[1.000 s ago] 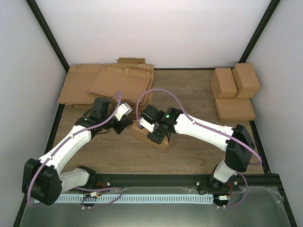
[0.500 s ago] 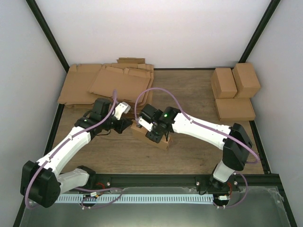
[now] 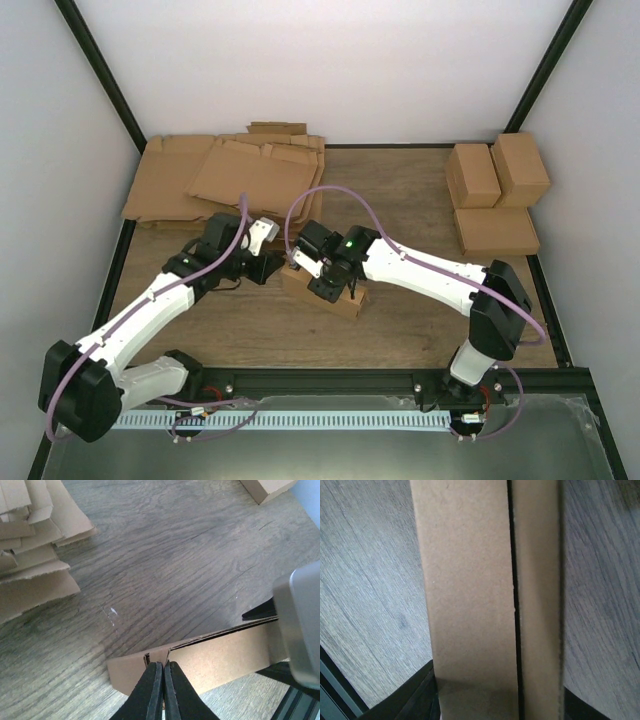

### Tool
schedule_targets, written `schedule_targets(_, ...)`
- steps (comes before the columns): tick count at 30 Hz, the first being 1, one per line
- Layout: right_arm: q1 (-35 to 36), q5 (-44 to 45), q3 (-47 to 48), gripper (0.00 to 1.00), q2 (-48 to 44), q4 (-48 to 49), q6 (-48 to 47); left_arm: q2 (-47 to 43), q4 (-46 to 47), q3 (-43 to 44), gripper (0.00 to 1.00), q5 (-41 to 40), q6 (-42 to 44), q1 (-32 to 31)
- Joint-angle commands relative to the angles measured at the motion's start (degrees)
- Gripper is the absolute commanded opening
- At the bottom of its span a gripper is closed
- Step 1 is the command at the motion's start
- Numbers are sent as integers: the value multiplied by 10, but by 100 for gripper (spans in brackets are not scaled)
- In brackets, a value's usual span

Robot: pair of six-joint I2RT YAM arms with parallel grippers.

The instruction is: Fold the paper box

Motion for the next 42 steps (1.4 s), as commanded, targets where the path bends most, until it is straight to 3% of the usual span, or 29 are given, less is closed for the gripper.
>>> schedule_targets(1,-4,22,28,45,-12,8,16,-22,43,-39,4,-11,-20,-6)
schedule_targets(7,-4,22,28,51,-51,15,26,-54,99,-89,4,-22,-21,-9)
schedule_targets(17,-4,-33,17,59,-122,35,89,-75,111,-94,4,-60,-44,-33)
schedule_targets(22,-4,-18,-30,67,-196,67,170,-76,104,-80,4,-80,-43,-39)
schedule_targets(30,-4,38,-100,67,-304,59,331,-72,108,-79,4,-95,-45,-57)
schedule_targets(33,-7,80,-126,78,-356,42,419,-70,108,-76,4,-97,-44,-61)
schedule_targets(42,-19,59,-159,75,-399,-40,491,-66,103,-71,4,-102,-42,-67)
